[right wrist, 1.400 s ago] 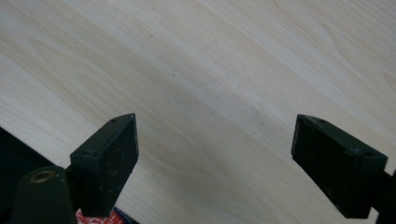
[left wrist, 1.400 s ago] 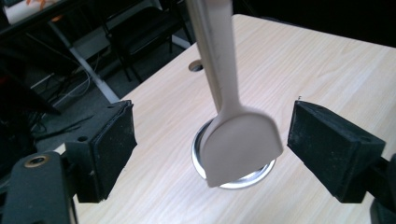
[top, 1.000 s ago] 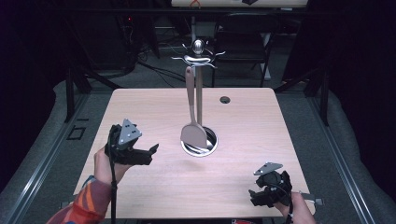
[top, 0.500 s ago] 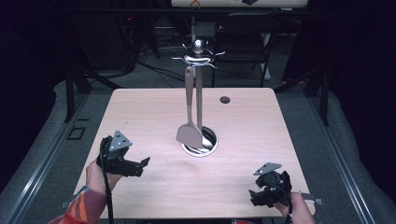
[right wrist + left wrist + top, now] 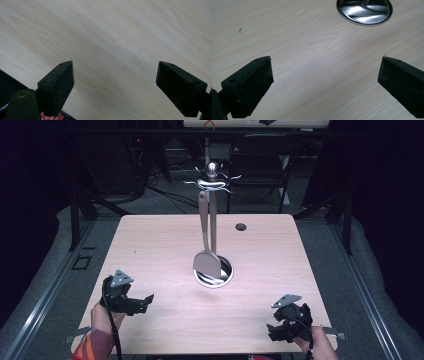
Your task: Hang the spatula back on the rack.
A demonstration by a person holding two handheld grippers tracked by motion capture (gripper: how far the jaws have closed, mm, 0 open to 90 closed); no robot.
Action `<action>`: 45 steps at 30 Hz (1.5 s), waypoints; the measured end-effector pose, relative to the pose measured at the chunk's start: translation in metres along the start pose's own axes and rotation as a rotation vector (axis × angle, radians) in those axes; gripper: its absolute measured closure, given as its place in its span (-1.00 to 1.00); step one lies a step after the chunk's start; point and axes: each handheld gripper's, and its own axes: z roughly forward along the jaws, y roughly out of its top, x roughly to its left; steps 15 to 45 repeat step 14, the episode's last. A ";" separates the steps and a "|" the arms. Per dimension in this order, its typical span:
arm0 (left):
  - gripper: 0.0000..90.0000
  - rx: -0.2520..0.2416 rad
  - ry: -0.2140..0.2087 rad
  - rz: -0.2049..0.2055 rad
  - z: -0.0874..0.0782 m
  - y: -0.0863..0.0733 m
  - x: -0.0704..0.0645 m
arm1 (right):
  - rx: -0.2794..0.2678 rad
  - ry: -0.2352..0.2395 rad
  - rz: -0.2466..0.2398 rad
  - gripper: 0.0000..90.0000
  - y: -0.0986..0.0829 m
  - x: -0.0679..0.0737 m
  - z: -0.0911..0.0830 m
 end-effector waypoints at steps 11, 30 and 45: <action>-1.00 0.049 -0.042 -0.101 0.027 -0.025 0.021 | -0.001 0.003 -0.017 -0.68 0.000 0.002 0.000; -1.00 0.103 -0.030 -0.084 0.039 -0.031 0.022 | -0.003 0.011 -0.007 -0.68 0.000 0.001 0.001; -1.00 0.103 -0.030 -0.084 0.039 -0.031 0.022 | -0.003 0.011 -0.007 -0.68 0.000 0.001 0.001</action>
